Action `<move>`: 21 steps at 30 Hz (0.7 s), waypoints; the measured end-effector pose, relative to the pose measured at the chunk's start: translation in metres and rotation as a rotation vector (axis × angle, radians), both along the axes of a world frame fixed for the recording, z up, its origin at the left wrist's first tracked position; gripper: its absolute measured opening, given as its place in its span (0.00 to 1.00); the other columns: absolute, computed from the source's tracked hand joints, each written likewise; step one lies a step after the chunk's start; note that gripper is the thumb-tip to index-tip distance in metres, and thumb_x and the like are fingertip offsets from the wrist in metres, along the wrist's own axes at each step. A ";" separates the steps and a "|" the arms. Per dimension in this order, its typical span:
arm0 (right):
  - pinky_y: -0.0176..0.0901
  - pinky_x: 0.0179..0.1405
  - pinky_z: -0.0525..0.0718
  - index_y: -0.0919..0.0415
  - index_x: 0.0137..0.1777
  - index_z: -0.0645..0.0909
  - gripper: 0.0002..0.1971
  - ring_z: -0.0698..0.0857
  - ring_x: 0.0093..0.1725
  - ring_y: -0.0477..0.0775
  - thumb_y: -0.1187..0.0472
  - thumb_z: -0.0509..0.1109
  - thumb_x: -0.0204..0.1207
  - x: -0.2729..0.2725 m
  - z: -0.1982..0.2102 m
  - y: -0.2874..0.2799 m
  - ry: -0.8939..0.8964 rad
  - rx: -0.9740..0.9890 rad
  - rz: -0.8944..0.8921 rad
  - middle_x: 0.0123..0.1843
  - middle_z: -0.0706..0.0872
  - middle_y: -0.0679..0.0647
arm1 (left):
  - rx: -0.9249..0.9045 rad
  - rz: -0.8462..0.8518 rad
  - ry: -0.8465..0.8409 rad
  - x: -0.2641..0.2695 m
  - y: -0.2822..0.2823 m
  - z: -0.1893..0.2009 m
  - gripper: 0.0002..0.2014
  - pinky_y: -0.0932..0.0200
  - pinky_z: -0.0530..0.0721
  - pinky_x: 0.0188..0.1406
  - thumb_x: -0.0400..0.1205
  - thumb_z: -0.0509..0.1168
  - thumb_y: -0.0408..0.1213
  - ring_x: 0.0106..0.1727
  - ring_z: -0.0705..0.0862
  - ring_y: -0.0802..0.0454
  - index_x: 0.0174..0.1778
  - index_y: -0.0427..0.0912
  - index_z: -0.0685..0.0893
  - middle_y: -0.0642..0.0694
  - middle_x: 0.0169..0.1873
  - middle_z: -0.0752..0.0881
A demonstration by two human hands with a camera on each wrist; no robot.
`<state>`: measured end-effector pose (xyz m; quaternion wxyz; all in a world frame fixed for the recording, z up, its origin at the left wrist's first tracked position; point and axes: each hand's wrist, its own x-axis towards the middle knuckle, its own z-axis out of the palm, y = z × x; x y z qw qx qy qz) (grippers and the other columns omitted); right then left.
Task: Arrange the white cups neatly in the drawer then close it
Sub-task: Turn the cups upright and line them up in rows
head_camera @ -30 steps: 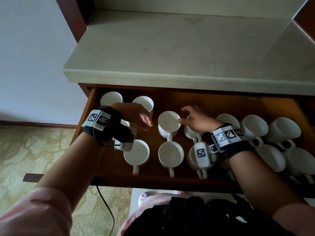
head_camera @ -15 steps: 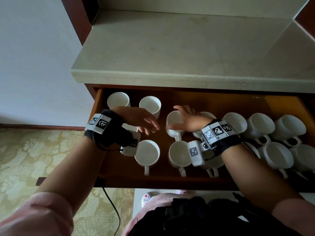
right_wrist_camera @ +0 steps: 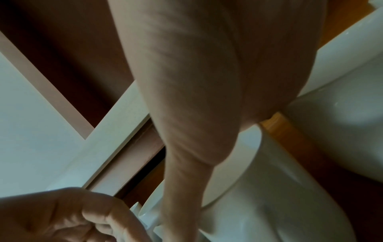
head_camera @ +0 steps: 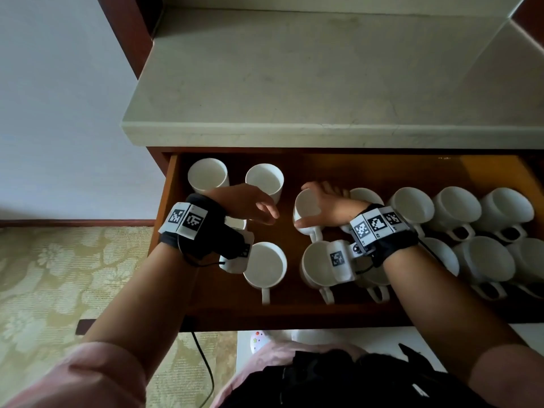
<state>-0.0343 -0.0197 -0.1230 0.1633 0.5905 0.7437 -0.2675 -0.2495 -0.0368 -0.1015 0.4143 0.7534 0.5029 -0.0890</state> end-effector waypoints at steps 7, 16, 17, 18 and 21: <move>0.54 0.72 0.60 0.45 0.79 0.52 0.48 0.61 0.77 0.62 0.31 0.71 0.65 0.002 0.000 -0.002 -0.001 0.022 0.022 0.77 0.60 0.56 | -0.095 0.001 -0.048 -0.003 0.003 -0.007 0.12 0.62 0.72 0.71 0.82 0.66 0.46 0.61 0.80 0.71 0.61 0.61 0.84 0.67 0.56 0.84; 0.55 0.72 0.60 0.43 0.81 0.49 0.48 0.61 0.76 0.63 0.30 0.69 0.65 0.005 -0.005 0.001 -0.003 0.027 0.066 0.78 0.58 0.56 | -0.114 0.022 -0.032 -0.004 0.004 -0.004 0.13 0.65 0.66 0.67 0.84 0.63 0.46 0.60 0.76 0.74 0.64 0.59 0.83 0.72 0.54 0.81; 0.56 0.72 0.60 0.43 0.81 0.48 0.49 0.60 0.77 0.63 0.29 0.69 0.65 0.005 -0.004 0.001 -0.005 0.027 0.065 0.78 0.58 0.56 | -0.119 0.021 -0.036 -0.004 0.004 -0.004 0.13 0.65 0.66 0.68 0.84 0.63 0.46 0.60 0.76 0.75 0.64 0.59 0.83 0.72 0.54 0.81; 0.56 0.72 0.59 0.43 0.81 0.48 0.49 0.60 0.77 0.63 0.29 0.69 0.65 0.004 -0.004 0.000 -0.009 0.025 0.061 0.78 0.58 0.56 | -0.126 0.021 -0.039 -0.005 0.003 -0.005 0.13 0.64 0.66 0.67 0.84 0.63 0.46 0.59 0.76 0.75 0.64 0.59 0.83 0.73 0.54 0.81; 0.56 0.73 0.59 0.43 0.82 0.46 0.50 0.59 0.77 0.63 0.30 0.69 0.65 0.002 -0.001 -0.001 -0.031 0.014 0.051 0.79 0.57 0.56 | -0.140 0.008 -0.036 -0.008 0.002 -0.005 0.13 0.60 0.68 0.71 0.83 0.64 0.49 0.62 0.77 0.73 0.63 0.64 0.82 0.72 0.56 0.82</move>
